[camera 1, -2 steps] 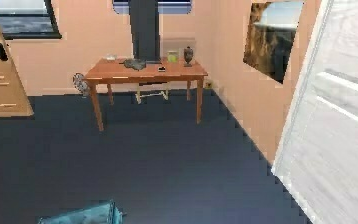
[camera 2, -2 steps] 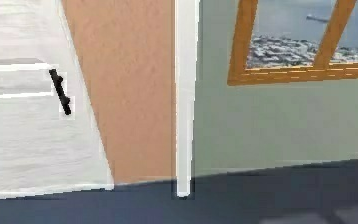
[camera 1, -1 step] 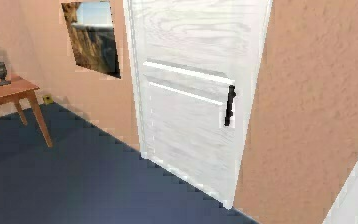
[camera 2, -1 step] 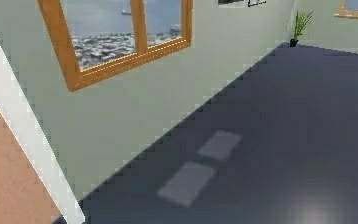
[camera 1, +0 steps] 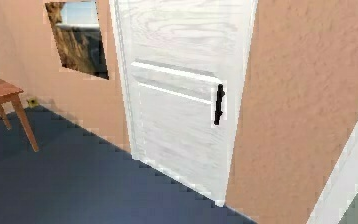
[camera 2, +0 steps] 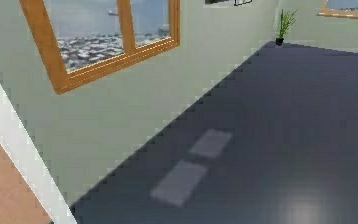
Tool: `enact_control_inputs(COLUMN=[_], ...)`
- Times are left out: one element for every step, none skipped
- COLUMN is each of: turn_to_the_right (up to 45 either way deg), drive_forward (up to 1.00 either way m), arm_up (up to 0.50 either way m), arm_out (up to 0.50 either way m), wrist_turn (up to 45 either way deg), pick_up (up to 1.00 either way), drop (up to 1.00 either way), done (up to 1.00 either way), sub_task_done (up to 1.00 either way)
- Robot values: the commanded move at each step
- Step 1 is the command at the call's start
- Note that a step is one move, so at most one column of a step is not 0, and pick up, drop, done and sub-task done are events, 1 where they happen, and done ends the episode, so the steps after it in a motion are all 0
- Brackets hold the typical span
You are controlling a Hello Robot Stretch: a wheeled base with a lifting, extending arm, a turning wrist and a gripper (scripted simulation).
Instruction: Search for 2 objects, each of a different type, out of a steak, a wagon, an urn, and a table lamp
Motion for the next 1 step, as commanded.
enact_control_inputs(turn_to_the_right=[0.0], drive_forward=[0.5], arm_up=[0.0], arm_out=[0.0], wrist_turn=[0.0], pick_up=[0.0], drop=[0.0], done=[0.0], sub_task_done=[0.0])
